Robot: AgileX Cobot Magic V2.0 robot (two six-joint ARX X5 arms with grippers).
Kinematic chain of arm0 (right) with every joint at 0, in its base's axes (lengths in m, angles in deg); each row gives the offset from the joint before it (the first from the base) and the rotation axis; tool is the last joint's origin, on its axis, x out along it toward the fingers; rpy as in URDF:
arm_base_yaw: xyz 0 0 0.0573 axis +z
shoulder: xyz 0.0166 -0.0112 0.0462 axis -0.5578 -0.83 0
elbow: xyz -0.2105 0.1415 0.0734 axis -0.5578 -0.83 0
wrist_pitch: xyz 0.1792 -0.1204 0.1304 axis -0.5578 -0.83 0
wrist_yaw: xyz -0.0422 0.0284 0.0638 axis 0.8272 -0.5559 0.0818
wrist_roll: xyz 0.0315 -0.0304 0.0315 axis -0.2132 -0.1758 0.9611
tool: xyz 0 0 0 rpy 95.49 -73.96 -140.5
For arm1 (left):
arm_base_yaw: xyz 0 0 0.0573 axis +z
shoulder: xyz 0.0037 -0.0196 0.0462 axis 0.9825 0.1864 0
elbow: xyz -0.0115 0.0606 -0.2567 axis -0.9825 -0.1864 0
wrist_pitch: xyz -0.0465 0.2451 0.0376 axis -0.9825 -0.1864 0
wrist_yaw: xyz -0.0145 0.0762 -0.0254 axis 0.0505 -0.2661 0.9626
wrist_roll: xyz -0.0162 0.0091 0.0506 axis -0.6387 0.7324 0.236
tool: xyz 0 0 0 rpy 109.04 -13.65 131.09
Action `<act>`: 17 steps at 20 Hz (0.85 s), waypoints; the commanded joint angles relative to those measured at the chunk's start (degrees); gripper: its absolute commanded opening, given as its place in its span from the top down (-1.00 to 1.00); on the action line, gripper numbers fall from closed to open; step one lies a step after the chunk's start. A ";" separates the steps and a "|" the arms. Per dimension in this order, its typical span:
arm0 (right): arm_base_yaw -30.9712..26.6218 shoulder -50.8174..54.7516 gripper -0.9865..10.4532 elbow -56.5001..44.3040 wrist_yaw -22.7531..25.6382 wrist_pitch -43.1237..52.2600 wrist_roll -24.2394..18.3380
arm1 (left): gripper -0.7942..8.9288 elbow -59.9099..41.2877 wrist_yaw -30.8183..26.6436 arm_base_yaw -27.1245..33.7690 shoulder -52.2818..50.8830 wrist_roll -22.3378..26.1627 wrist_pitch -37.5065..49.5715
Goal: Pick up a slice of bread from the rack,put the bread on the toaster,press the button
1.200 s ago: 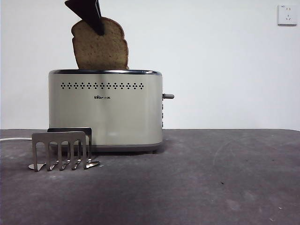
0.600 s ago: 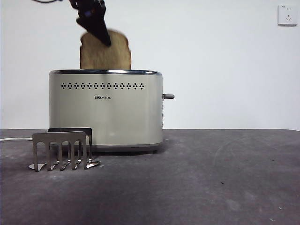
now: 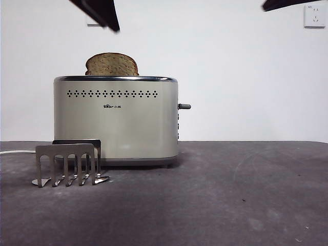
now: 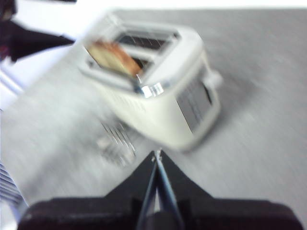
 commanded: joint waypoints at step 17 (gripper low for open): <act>9.14 -34.42 0.85 18.45 0.61 24.61 18.69 | 0.05 0.44 10.69 0.09 -19.76 -21.66 -12.87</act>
